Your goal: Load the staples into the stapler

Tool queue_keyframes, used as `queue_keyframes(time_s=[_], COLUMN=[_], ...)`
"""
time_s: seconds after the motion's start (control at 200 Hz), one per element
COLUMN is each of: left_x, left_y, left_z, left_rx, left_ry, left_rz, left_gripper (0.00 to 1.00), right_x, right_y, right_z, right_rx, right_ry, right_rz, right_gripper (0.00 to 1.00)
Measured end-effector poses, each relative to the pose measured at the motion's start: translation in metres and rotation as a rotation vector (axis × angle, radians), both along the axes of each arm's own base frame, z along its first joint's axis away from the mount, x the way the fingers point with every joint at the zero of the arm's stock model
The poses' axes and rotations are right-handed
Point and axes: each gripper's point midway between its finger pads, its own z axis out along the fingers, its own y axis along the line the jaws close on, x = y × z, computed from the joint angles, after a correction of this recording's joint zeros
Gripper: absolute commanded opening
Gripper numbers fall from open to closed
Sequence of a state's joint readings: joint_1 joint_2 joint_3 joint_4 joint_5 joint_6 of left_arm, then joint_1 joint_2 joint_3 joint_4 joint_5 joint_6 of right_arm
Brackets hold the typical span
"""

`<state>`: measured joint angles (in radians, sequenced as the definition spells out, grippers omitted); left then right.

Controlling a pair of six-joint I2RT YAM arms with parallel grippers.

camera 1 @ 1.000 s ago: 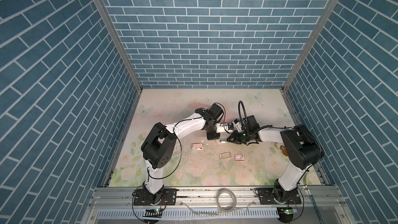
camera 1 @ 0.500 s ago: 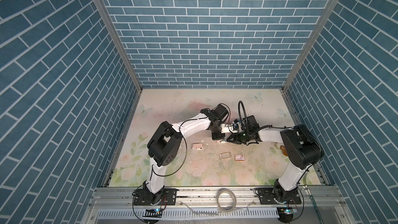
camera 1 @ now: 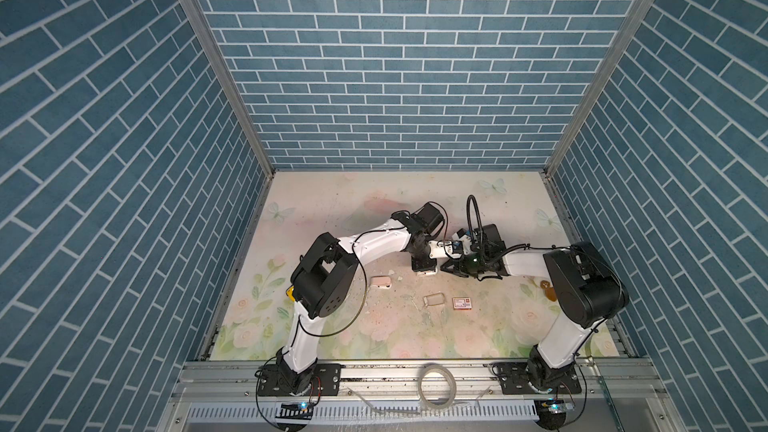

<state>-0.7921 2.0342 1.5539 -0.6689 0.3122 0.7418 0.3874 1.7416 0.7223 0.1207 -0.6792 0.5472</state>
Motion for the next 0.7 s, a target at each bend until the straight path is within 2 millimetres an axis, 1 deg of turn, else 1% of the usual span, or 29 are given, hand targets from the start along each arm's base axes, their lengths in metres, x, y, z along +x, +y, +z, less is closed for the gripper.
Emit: queue_keyframes(time_s=[0.25, 0.35, 0.45, 0.525, 0.7], left_x=[0.001, 0.001, 0.002, 0.002, 0.001], left_y=[-0.003, -0.006, -0.007, -0.007, -0.009], left_z=[-0.002, -0.005, -0.013, -0.016, -0.018], left_rx=[0.011, 0.020, 0.044, 0.055, 0.088], left_ry=[0.007, 0.009, 0.012, 0.015, 0.005], left_rz=[-0.008, -0.016, -0.021, -0.023, -0.034], left_gripper=[0.04, 0.04, 0.05, 0.04, 0.03], right_x=[0.005, 0.006, 0.006, 0.008, 0.010], right_y=[-0.011, -0.025, -0.041, -0.049, -0.065], right_z=[0.001, 0.001, 0.003, 0.010, 0.034], right_rx=[-0.019, -0.051, -0.094, -0.118, -0.152], right_ry=[-0.010, -0.012, -0.007, -0.020, -0.075], right_rz=[-0.044, -0.093, -0.149, -0.179, -0.233], right_gripper=[0.12, 0.12, 0.12, 0.12, 0.12])
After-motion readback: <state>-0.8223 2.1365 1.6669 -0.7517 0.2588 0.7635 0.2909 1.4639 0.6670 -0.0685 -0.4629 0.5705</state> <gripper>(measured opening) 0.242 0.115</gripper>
